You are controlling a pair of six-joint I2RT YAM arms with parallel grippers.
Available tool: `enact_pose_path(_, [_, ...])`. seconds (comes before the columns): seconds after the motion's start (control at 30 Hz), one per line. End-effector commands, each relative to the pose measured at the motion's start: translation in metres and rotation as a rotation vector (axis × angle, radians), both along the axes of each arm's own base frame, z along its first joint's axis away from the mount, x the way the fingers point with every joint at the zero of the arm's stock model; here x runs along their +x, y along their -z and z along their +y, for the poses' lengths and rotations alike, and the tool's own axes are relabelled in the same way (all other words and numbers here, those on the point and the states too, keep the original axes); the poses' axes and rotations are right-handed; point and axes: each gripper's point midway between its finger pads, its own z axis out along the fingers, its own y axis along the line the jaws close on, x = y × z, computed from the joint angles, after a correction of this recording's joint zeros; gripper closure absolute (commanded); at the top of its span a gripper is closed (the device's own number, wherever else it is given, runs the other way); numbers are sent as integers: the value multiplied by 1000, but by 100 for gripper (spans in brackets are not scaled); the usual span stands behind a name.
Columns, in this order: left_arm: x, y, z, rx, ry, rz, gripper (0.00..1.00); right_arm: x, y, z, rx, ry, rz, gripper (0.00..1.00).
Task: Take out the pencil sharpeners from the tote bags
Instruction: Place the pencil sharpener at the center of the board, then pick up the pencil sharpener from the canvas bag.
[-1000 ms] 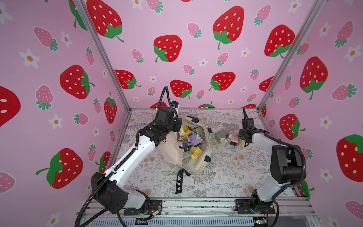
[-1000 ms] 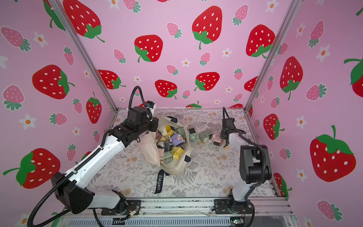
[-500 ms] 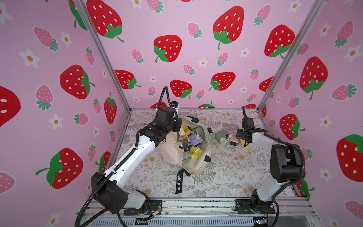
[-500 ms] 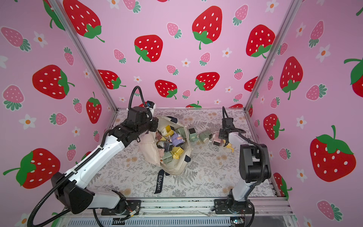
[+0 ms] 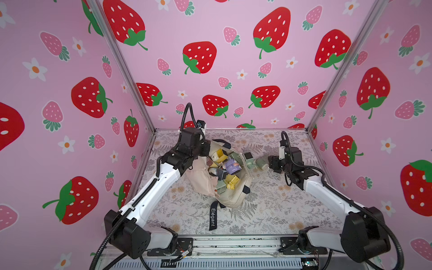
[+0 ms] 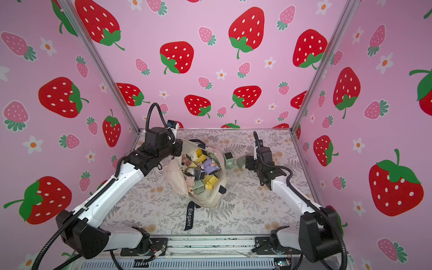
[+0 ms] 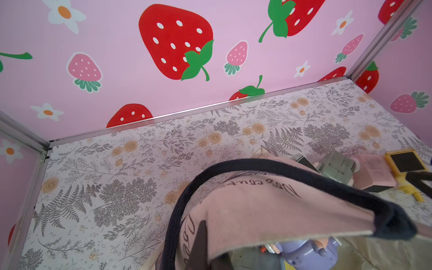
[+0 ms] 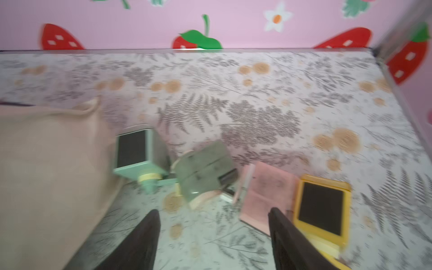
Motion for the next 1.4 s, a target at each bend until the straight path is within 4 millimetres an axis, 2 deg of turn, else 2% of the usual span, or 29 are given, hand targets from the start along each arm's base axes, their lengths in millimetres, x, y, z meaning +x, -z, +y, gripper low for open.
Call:
enact_pose_path(0.0, [2, -64, 19, -59, -34, -193, 100, -25, -18, 57, 65, -247, -49, 26])
enact_pose_path(0.2, [-4, -92, 25, -78, 9, -260, 100, -60, -32, 114, 126, -459, -73, 25])
enact_pose_path(0.3, [-3, -104, 19, -95, 41, -285, 100, -66, -32, 121, 129, -487, -74, 25])
enact_pose_path(0.4, [5, -95, 4, -112, 113, -259, 100, -69, -41, 111, 123, -448, -109, 25])
enact_pose_path(0.5, [14, -78, -5, -125, 138, -194, 100, -83, -58, 106, 179, -461, -167, 26])
enact_pose_path(0.57, [14, -70, -10, -144, 152, -166, 100, -96, -65, 111, 215, -507, -179, 26])
enact_pose_path(0.73, [4, -59, -7, -169, 142, -155, 100, -128, -84, 133, 249, -616, -194, 26])
enact_pose_path(0.87, [-2, -55, -4, -172, 138, -153, 100, -154, -90, 168, 224, -740, -192, 27])
enact_pose_path(0.93, [-1, -53, -2, -170, 125, -152, 100, -161, -88, 186, 193, -783, -186, 26])
enact_pose_path(1.0, [1, -51, -4, -173, 130, -144, 100, -159, -79, 204, 154, -796, -162, 26])
enact_pose_path(1.13, [3, -47, -4, -170, 128, -127, 100, -138, -51, 230, 17, -730, -127, 24])
enact_pose_path(1.27, [2, -46, -3, -160, 122, -125, 100, -101, -30, 235, -116, -578, -109, 23])
enact_pose_path(1.37, [2, -46, -1, -156, 116, -127, 100, -83, -18, 237, -209, -516, -96, 19])
